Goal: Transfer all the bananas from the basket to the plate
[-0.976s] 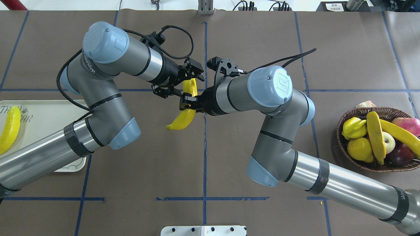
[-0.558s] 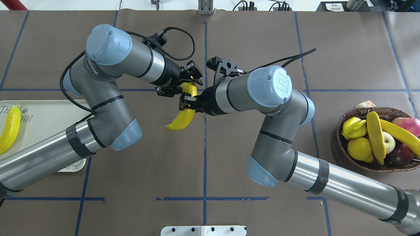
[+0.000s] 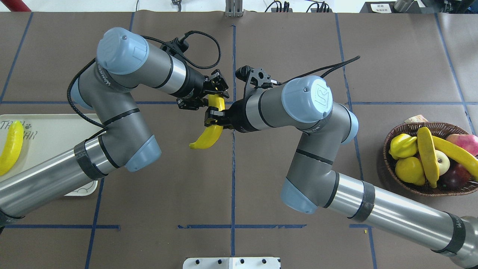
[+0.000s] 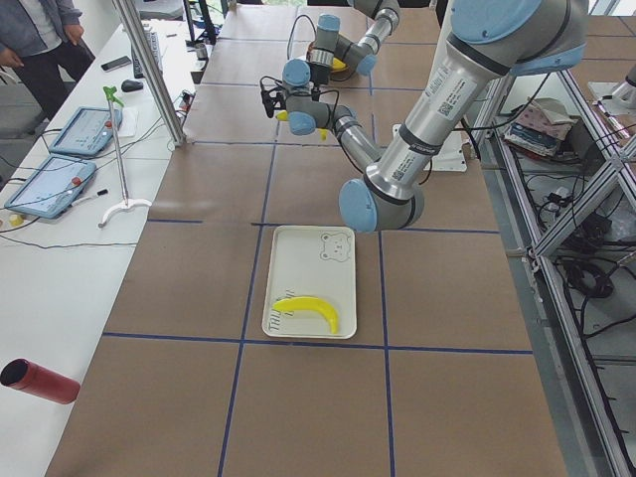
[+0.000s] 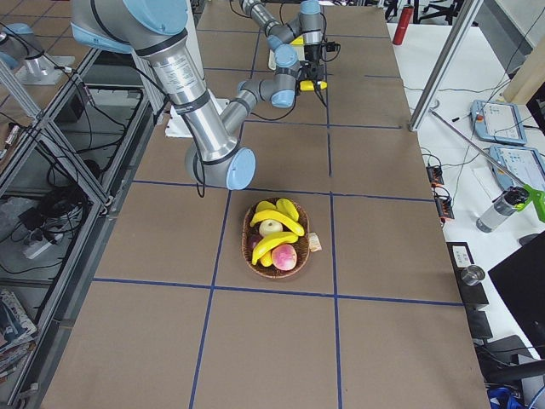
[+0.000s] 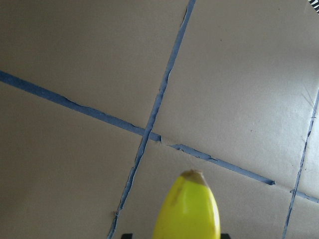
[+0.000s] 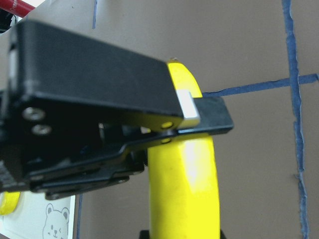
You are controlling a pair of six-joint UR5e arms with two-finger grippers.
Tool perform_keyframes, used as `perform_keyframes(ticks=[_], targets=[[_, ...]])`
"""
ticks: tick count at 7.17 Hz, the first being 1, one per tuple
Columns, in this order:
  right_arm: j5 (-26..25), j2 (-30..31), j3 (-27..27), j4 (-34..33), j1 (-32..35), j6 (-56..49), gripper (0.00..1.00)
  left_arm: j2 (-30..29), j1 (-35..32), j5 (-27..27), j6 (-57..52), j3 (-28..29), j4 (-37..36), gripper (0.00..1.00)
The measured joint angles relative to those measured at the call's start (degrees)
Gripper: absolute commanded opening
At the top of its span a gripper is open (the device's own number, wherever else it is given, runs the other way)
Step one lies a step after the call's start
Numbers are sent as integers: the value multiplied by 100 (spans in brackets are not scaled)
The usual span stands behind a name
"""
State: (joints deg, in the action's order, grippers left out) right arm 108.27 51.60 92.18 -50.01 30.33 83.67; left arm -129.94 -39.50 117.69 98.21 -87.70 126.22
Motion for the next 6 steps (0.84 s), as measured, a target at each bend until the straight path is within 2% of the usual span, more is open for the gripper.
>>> perform_keyframes(ticks=[1, 2, 3, 6], targets=[[0, 4, 2, 0, 0, 0, 26, 3, 0, 0, -3, -1, 2, 0], [1, 5, 1, 0, -1, 0, 77, 3, 1, -1, -8, -1, 5, 0], [1, 5, -2, -3, -1, 4, 99, 4, 2, -1, -13, 1, 7, 0], [3, -23, 3, -18, 20, 93, 100, 15, -13, 6, -23, 0, 8, 0]])
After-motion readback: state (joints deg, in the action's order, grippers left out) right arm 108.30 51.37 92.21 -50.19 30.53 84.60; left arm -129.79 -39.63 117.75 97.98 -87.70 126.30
